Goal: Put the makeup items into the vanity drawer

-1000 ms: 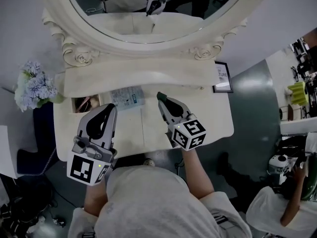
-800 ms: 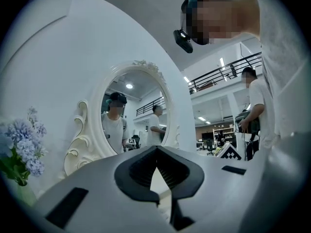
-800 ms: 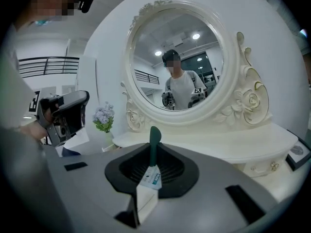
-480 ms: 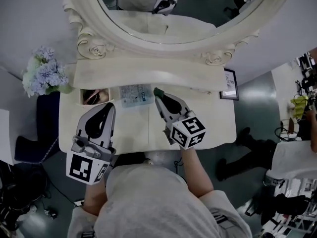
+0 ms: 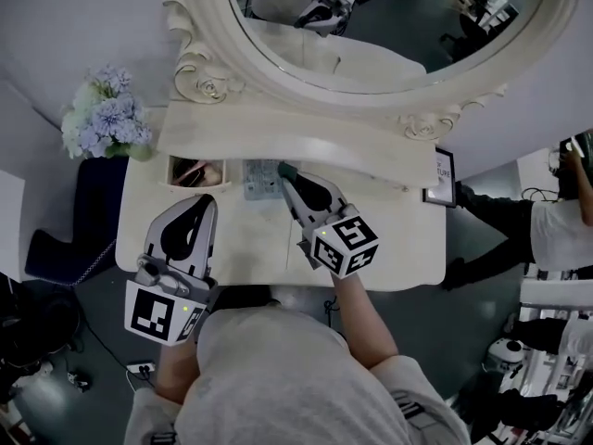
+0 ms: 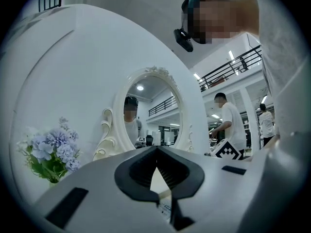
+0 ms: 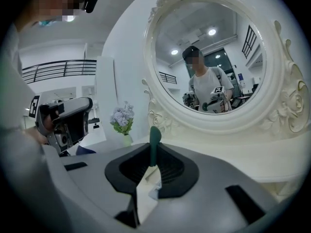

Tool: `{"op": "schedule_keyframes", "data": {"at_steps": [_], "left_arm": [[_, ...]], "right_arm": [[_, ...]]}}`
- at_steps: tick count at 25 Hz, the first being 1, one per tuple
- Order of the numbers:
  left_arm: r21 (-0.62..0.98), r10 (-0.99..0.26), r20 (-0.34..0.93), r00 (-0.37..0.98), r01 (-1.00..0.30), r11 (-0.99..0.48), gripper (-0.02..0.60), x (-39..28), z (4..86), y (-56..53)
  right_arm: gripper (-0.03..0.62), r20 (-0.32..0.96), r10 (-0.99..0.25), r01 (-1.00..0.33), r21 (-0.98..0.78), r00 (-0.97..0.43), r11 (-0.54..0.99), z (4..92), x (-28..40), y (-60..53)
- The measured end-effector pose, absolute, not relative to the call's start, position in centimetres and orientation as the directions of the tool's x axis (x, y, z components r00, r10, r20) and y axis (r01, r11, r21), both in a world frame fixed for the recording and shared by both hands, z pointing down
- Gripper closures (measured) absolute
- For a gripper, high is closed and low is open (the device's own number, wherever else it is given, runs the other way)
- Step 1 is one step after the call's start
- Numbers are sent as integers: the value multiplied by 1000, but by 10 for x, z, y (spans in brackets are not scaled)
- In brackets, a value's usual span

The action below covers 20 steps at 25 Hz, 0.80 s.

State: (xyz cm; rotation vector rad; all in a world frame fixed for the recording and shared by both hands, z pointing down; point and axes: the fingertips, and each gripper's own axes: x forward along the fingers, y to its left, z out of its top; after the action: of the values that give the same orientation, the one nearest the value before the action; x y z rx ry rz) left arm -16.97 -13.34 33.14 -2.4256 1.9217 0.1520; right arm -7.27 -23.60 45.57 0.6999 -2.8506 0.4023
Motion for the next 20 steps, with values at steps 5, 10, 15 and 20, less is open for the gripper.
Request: {"op": "schedule_keyframes", "data": {"at_steps": [5,10,15,20], "left_arm": [[26,-977,-104,187,-981,-191,568,-184,332,-124],[27,-985,-100,137,-990,-141,568,-201,333,-114],[32,-991,-92,94,-995,-97,568,-215,336,-105],[38,-995,-86,55,-998,-58,568,-229,341,-97]], "right_arm": [[548,233,-373,-420,-200,-898,885,453,-101,-231],[546,241,-323,-371,-193,-915,908,453,-126,-227],[546,272,-269,-324,-183,-924,928,463,-150,-224],[546,322,-216,-278,-163,-922,946,478,-174,-221]]}}
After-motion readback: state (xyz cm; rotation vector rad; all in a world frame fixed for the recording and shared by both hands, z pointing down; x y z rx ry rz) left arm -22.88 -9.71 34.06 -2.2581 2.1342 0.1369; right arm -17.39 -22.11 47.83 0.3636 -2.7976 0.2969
